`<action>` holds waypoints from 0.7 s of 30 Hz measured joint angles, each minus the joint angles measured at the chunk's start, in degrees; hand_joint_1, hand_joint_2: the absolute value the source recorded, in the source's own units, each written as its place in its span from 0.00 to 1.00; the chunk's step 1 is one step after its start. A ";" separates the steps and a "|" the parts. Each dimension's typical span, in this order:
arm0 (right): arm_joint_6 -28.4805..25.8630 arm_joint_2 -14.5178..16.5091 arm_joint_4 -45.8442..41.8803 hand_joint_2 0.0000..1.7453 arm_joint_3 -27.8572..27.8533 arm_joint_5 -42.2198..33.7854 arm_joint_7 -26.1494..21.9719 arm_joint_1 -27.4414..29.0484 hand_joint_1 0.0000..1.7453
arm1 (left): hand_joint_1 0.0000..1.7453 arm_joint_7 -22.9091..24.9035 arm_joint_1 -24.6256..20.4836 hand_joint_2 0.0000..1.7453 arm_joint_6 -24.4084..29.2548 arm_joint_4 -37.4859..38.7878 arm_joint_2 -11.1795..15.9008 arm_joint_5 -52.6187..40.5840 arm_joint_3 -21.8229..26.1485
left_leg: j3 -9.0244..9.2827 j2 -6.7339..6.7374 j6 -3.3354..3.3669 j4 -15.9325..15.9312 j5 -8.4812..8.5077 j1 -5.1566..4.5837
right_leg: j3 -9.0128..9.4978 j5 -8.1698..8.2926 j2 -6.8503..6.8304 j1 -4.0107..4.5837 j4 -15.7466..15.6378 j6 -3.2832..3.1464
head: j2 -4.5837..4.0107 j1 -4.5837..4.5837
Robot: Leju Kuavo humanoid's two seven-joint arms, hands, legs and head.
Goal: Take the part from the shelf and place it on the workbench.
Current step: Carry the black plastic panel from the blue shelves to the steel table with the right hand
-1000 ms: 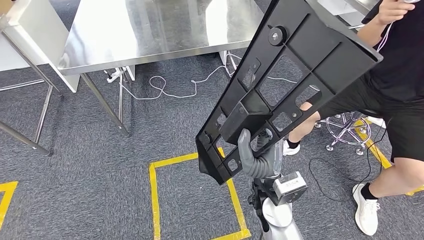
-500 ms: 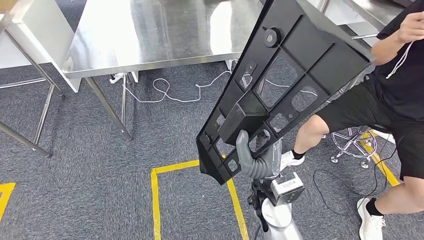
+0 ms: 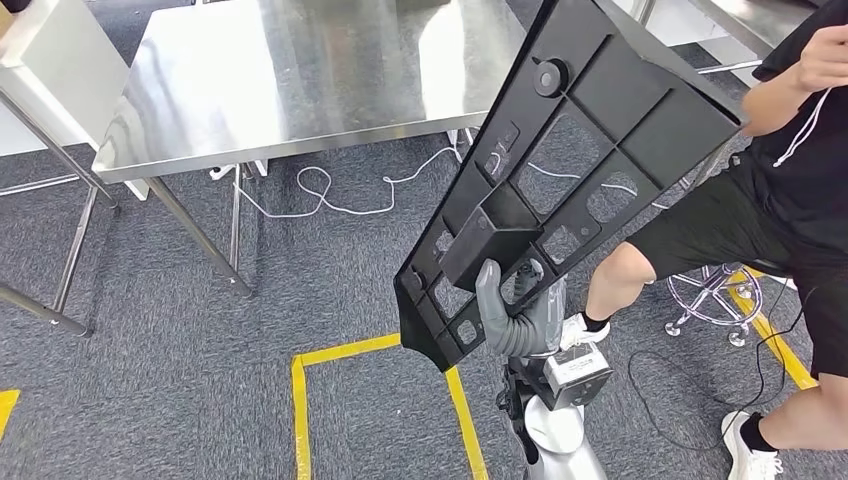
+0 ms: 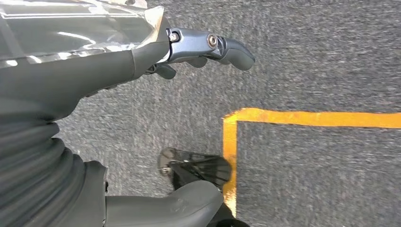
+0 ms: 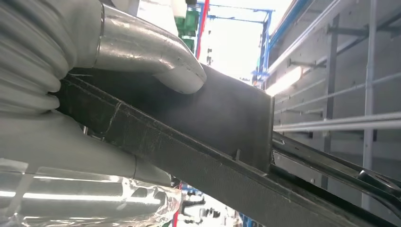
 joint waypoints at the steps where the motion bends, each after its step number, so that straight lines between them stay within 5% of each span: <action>1: -0.01 0.01 0.01 1.00 -0.02 0.00 -0.01 0.03 1.00 | 0.00 0.01 0.01 1.00 -0.01 0.00 0.00 0.01 0.00 | -0.05 -0.01 0.56 -1.77 1.10 -0.12 | 0.71 -0.50 0.05 0.25 -0.03 -0.04 | 0.00 0.01; 5: -0.02 0.06 0.08 1.00 -0.06 0.01 -0.05 -0.07 1.00 | 0.00 0.06 0.02 1.00 -0.03 -0.01 0.16 0.10 0.03 | 3.50 -0.68 4.06 -13.25 9.84 -1.79 | 3.04 -2.28 0.26 0.75 -0.57 0.23 | 0.00 0.09; 8: -0.02 0.13 0.24 1.00 -0.09 0.01 -0.10 -0.08 1.00 | 0.00 0.05 0.01 1.00 -0.12 -0.04 0.19 0.20 0.08 | 5.66 -1.28 5.20 -15.97 10.50 -2.57 | 4.46 -2.04 0.47 0.99 -0.45 1.47 | 0.00 -0.05; 11: -0.06 0.04 0.44 1.00 -0.15 -0.01 -0.26 -0.52 1.00 | 0.00 -0.42 -0.07 1.00 -0.70 -0.04 0.01 0.25 0.20 | 8.89 -1.17 5.39 -17.97 10.53 -2.13 | 3.34 -3.47 0.34 1.19 3.42 1.81 | -0.01 -0.04; 13: -0.06 -0.08 0.65 1.00 -0.14 -0.07 -0.46 -0.73 1.00 | 0.00 -0.86 -0.17 1.00 -1.05 -0.04 -0.11 0.28 0.30 | 9.66 -1.05 5.59 -18.21 9.77 -2.07 | -0.90 -6.35 0.33 0.98 10.28 1.41 | -0.03 0.02; 15: -0.06 -0.28 0.97 1.00 -0.15 -0.14 -0.52 -0.61 1.00 | 0.00 -1.06 -0.08 1.00 -1.14 -0.04 -0.28 0.27 0.39 | 10.42 -1.12 5.37 -18.18 8.85 -2.01 | -4.78 -7.55 0.32 0.60 14.66 1.81 | -0.02 0.13; 16: -0.07 -0.36 1.13 1.00 -0.15 -0.17 -0.53 -0.57 1.00 | 0.00 -1.11 0.00 1.00 -1.15 -0.04 -0.38 0.26 0.42 | 10.98 -1.21 5.12 -18.13 8.36 -1.95 | -5.24 -6.48 0.30 0.37 13.77 2.58 | -0.02 0.14; 18: -0.11 -0.46 1.30 1.00 -0.15 -0.17 -0.54 -0.60 1.00 | 0.00 -1.15 0.08 1.00 -1.15 -0.04 -0.46 0.26 0.51 | 12.23 -1.43 4.48 -17.97 7.08 -1.76 | -3.67 -1.54 0.24 -0.21 6.65 4.66 | -0.02 0.17; 19: -0.13 -0.50 1.39 1.00 -0.15 -0.17 -0.55 -0.62 1.00 | 0.00 -1.16 0.07 1.00 -1.14 -0.04 -0.45 0.26 0.58 | 12.85 -1.52 4.10 -17.69 6.35 -1.72 | -2.77 0.20 0.19 -0.32 3.11 5.01 | -0.02 0.15; 21: -0.15 -0.57 1.60 1.00 -0.14 -0.13 -0.56 -0.66 1.00 | 0.00 -1.17 0.04 1.00 -1.12 -0.02 -0.41 0.22 0.68 | 13.25 -1.62 3.37 -17.15 5.16 -1.85 | -1.59 1.66 0.01 -0.27 -0.41 3.91 | -0.02 0.11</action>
